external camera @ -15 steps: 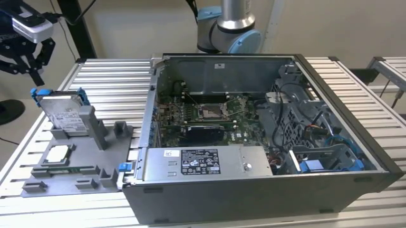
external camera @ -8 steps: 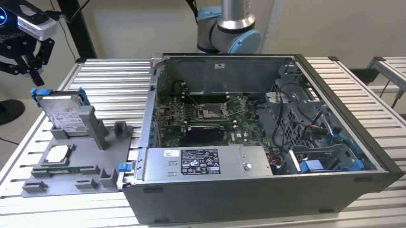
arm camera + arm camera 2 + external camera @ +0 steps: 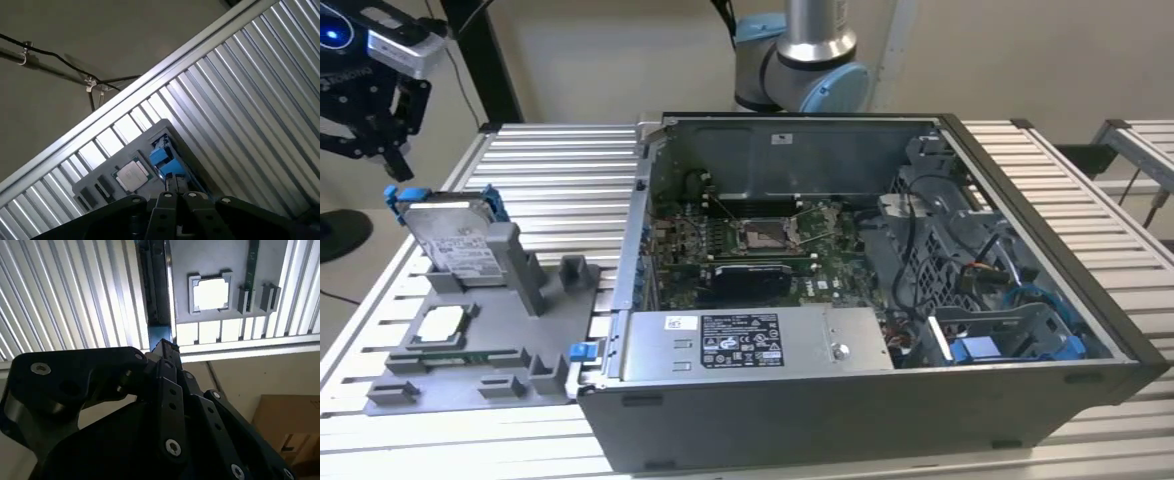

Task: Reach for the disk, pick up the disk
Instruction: 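Pick up the disk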

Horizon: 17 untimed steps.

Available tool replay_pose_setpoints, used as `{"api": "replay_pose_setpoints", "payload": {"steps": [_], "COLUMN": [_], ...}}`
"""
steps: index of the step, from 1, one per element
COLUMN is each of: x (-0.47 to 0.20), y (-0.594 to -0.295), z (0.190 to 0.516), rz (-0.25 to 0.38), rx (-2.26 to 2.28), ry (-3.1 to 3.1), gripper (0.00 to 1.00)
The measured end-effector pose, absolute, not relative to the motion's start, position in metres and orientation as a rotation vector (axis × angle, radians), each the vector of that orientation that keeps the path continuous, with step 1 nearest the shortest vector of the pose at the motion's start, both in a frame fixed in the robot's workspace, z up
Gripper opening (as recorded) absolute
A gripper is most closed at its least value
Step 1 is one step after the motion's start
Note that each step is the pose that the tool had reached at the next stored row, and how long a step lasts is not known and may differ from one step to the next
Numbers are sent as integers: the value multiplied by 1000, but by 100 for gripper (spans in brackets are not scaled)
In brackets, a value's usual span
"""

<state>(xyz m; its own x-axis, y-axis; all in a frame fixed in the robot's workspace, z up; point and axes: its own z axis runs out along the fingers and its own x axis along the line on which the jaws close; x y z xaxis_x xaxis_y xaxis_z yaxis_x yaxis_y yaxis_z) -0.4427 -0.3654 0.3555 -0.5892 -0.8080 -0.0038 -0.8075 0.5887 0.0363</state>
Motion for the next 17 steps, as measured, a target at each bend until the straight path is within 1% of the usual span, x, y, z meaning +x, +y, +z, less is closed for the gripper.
{"api": "replay_pose_setpoints", "payload": {"steps": [11,17], "x": [-443,-443], "y": [-365,-365], "z": [355,356], "rz": [-49,-35], "rx": [1689,1836], "ry": [-2631,-2545], "gripper": [0,0]}}
